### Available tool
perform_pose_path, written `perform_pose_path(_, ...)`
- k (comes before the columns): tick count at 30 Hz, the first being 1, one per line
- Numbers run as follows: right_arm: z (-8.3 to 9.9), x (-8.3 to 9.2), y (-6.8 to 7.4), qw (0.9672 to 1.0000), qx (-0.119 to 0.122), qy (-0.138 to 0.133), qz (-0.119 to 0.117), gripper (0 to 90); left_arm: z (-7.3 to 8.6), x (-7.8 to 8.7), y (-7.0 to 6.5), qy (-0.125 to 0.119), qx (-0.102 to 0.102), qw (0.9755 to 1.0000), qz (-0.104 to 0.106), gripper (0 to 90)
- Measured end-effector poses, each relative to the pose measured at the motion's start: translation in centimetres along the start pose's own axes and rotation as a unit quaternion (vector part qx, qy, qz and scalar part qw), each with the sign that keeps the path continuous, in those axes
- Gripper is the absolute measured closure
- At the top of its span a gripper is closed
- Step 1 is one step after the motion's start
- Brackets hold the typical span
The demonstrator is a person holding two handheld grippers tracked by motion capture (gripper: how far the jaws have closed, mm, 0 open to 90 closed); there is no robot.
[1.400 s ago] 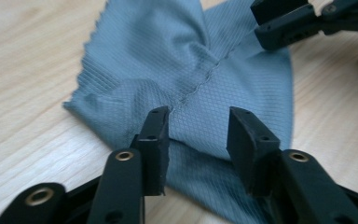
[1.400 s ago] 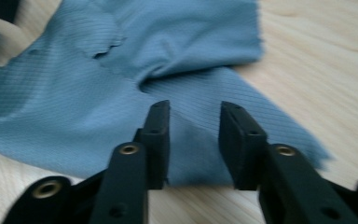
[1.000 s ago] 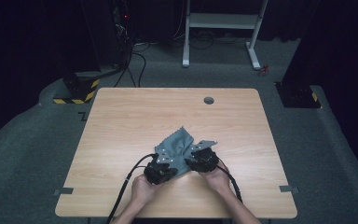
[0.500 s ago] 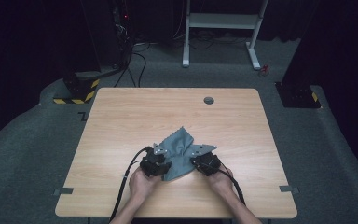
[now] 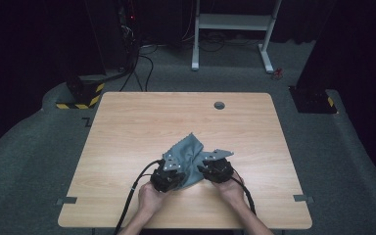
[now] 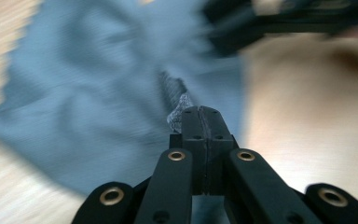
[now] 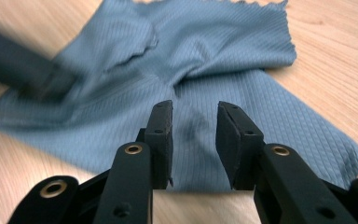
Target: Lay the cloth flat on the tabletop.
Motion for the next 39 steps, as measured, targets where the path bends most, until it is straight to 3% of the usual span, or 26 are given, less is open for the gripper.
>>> perform_pose_path(3,-0.1,0.3,-0.7,0.9996,-0.029,-0.001,0.004,66.5,0.2,-0.4,-1.9,0.013,-0.029,0.9991,0.027,89.8)
perform_pose_path(6,0.2,0.8,-1.1,0.9994,-0.03,0.004,0.014,66.4,0.8,-1.1,-3.6,0.033,-0.053,0.9961,0.062,89.7)
perform_pose_path(10,0.2,1.2,-1.3,0.9995,-0.028,0.001,0.017,64.9,1.6,-1.4,-4.8,0.041,-0.06,0.9928,0.095,89.2)
perform_pose_path(12,0.3,1.0,-1.1,0.9995,-0.025,0.01,0.018,64.2,1.7,-1.3,-4.9,0.038,-0.062,0.9924,0.099,87.5)
perform_pose_path(14,0.7,0.8,-0.7,0.9995,-0.016,0.019,0.022,64.3,1.7,-0.5,-5.0,0.017,-0.058,0.9923,0.108,79.2)
perform_pose_path(17,1.7,0.8,-0.3,0.9992,-0.001,0.031,0.024,69.4,1.2,1.1,-4.2,-0.016,-0.047,0.9946,0.091,68.4)
perform_pose_path(19,2.5,1.2,-0.1,0.999,0.005,0.039,0.023,76.0,0.9,1.8,-3.1,-0.024,-0.036,0.9977,0.052,61.6)
perform_pose_path(20,2.8,1.3,-0.1,0.999,0.008,0.038,0.022,79.2,0.8,2.1,-2.2,-0.016,-0.032,0.9993,0.006,60.0)
perform_pose_path(23,3.4,2.0,0.0,0.999,0.018,0.033,0.025,86.0,0.2,1.9,0.3,0.002,-0.008,0.9982,-0.06,58.3)
perform_pose_path(27,3.5,2.4,0.0,0.999,0.019,0.026,0.03,85.9,-0.5,0.6,3.1,0.029,0.012,0.9935,-0.11,56.4)
perform_pose_path(31,3.4,2.1,-0.3,0.9988,0.01,0.03,0.039,78.4,-0.9,-1.1,4.6,0.061,0.023,0.9886,-0.136,56.0)
perform_pose_path(33,3.5,2.0,-0.4,0.9986,0.006,0.032,0.041,76.2,-0.9,-1.6,4.7,0.071,0.025,0.9877,-0.137,58.7)
perform_pose_path(35,3.5,2.0,-0.5,0.9986,0.002,0.033,0.041,75.7,-1.0,-1.7,4.7,0.072,0.02,0.9888,-0.129,67.2)
perform_pose_path(39,3.6,2.0,-0.5,0.9987,0.006,0.031,0.041,75.8,-0.7,-1.4,4.4,0.082,0.008,0.9884,-0.128,89.8)
Point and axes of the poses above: each handheld gripper's, and its own axes: x roughly backward along the jaws, z roughly out of its underside, y roughly to its left, the point moved 4 cm from there along -x, roughly forward along the jaws, and after that the axes turned 10 degrees about z, right-handed, at the moved point
